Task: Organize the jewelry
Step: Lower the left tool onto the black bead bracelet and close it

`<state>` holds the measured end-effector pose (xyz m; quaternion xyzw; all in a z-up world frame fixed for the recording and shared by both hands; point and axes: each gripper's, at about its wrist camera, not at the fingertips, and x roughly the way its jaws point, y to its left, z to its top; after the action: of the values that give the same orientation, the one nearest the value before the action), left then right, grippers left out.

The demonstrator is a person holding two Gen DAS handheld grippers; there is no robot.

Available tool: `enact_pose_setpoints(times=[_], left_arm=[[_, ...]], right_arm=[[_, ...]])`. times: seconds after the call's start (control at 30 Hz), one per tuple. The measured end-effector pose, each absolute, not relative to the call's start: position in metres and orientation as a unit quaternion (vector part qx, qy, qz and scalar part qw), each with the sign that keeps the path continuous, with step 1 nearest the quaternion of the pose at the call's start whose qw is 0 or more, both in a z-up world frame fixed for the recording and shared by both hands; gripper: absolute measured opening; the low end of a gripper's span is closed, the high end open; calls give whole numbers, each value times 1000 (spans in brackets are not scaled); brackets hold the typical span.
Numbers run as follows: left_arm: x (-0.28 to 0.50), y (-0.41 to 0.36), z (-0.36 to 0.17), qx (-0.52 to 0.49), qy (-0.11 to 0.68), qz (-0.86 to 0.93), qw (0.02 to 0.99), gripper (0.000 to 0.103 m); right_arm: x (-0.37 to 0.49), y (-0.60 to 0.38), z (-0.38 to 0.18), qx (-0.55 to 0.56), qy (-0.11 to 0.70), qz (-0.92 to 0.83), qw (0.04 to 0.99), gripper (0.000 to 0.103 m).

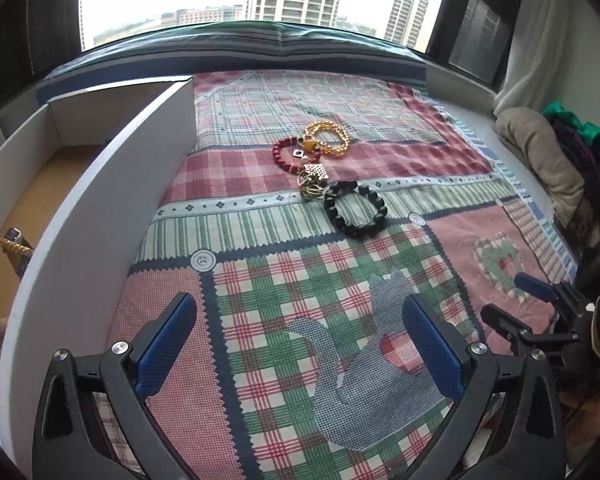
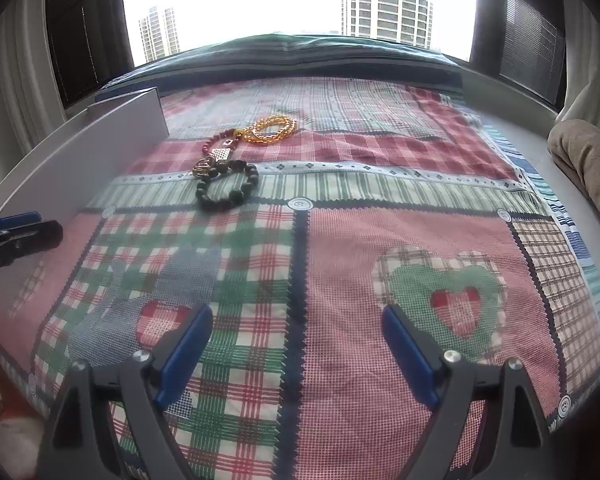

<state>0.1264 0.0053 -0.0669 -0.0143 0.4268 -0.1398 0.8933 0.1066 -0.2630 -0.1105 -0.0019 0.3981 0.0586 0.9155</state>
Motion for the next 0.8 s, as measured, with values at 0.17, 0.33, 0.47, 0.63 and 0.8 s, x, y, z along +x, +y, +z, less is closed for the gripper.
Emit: enact_pose_setpoints(times=[0.17, 0.33, 0.47, 0.63, 0.8], left_arm=[[149, -7, -74, 4, 446, -152, 882, 102], [175, -34, -90, 51, 460, -146, 875, 101], [210, -60, -97, 54, 460, -137, 876, 90], [255, -79, -127, 51, 479, -89, 872, 82], [258, -79, -142, 46, 473, -78, 876, 64]], right_arm=[[100, -280, -115, 17, 394, 47, 918, 88], [98, -292, -128, 40, 410, 39, 910, 88], [97, -290, -129, 40, 411, 42, 910, 88], [94, -283, -126, 34, 407, 51, 911, 88], [90, -279, -129, 28, 414, 55, 908, 88]])
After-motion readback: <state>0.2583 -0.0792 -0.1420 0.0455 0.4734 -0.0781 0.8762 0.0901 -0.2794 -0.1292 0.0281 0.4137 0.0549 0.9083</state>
